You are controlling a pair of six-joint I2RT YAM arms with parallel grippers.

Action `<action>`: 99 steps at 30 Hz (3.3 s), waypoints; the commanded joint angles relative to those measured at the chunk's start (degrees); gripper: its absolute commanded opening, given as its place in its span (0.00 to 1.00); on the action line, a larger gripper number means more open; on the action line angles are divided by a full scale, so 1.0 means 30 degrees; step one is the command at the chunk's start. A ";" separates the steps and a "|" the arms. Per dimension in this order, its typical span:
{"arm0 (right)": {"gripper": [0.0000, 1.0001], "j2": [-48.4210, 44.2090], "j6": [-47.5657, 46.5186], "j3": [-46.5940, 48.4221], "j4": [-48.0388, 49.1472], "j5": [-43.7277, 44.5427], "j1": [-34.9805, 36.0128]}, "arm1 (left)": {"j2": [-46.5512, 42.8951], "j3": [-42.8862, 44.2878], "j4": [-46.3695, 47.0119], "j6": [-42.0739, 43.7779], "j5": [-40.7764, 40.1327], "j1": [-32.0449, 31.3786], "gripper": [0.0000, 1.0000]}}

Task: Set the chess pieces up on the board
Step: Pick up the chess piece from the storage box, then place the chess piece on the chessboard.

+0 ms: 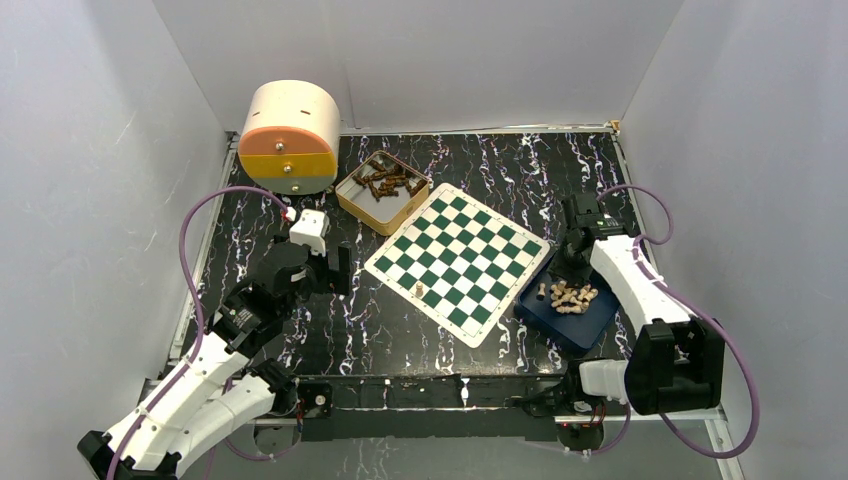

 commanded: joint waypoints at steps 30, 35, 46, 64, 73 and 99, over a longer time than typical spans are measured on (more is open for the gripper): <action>0.35 0.1960 -0.1324 -0.2638 0.4154 -0.3076 -0.2791 | -0.0075 0.0062 0.0247 0.0239 0.0109 -0.0052 0.95; 0.34 0.2028 -0.1350 -0.2634 0.4185 -0.3133 -0.2777 | -0.0162 0.0030 0.0267 0.0254 0.0062 -0.0053 0.95; 0.22 0.1490 -0.1619 -0.2068 0.3519 -0.3234 -0.2795 | -0.0153 0.0011 0.0251 0.0249 0.0112 -0.0053 0.95; 0.21 -0.0779 -0.1790 0.2276 0.0089 -0.4201 -0.2793 | -0.0084 -0.0101 0.0592 0.0275 0.1195 -0.0038 0.95; 0.21 -0.1651 -0.1564 0.3566 -0.0890 -0.6335 -0.1691 | 0.0790 -0.0055 0.0760 0.0209 0.2347 -0.0053 0.96; 0.21 0.1451 0.5723 0.1073 0.1461 -0.2463 1.2460 | -0.0906 -0.0449 0.1070 -0.0215 0.0166 -0.0049 0.98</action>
